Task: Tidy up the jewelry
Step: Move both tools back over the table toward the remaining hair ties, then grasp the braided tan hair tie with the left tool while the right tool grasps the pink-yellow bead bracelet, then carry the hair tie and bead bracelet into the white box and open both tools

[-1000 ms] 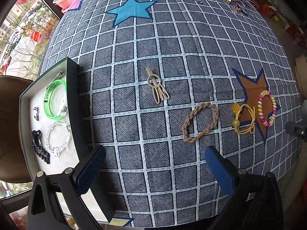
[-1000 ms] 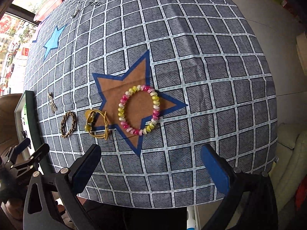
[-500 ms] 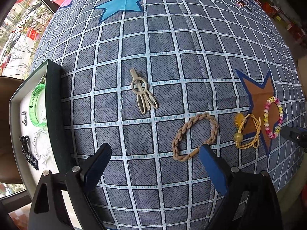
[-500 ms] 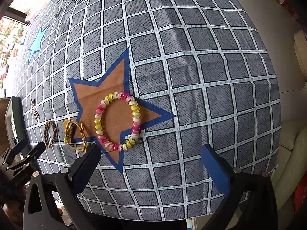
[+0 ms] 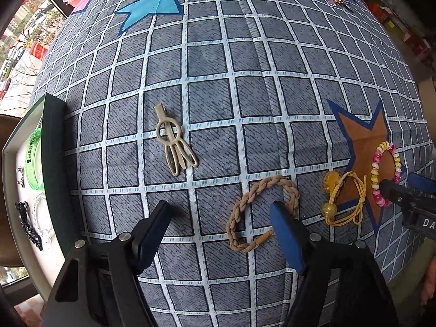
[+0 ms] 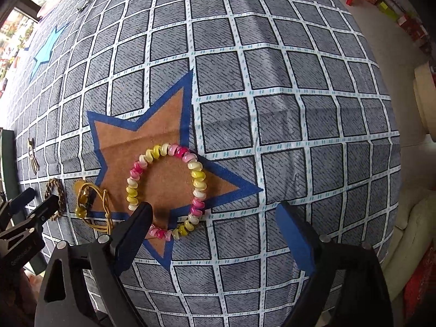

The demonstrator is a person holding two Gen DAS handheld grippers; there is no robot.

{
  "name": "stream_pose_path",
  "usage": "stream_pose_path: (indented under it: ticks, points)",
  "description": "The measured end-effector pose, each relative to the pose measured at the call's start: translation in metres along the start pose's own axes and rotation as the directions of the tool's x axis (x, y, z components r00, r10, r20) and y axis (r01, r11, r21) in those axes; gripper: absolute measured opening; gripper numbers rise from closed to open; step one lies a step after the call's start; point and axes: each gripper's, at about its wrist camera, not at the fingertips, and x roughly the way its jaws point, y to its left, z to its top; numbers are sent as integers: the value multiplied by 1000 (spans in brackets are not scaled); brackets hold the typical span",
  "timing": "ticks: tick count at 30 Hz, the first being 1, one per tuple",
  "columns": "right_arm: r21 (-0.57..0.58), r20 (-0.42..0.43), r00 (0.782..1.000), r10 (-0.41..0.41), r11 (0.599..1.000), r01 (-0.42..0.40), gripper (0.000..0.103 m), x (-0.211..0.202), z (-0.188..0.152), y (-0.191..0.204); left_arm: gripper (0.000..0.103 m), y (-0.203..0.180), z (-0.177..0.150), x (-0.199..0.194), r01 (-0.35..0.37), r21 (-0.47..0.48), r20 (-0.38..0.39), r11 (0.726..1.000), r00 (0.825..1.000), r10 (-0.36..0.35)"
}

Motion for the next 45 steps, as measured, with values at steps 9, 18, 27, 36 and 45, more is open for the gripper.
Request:
stream_pose_path:
  ticks: [9, 18, 27, 36, 45]
  points:
    - [-83, 36, 999, -7, 996, 10, 47, 0, -11, 38, 15, -24, -6, -11, 17, 87, 10, 996, 1000, -18]
    - [-58, 34, 999, 33, 998, -31, 9, -7, 14, 40, 14, -17, -19, -23, 102, 37, 5, 994, 995, -102]
    - [-24, 55, 994, 98, 995, -97, 9, -34, 18, 25, 14, 4, -20, -36, 131, 26, 37, 991, 991, -132]
    - [-36, 79, 990, 115, 993, -113, 9, -76, 36, 24, 14, 26, -19, -62, 144, 1, 94, 990, 985, -144]
    - [-85, 99, 985, 143, 987, -135, 9, -102, 36, 66, 14, 78, -46, -95, 153, -48, 147, 987, 979, -145]
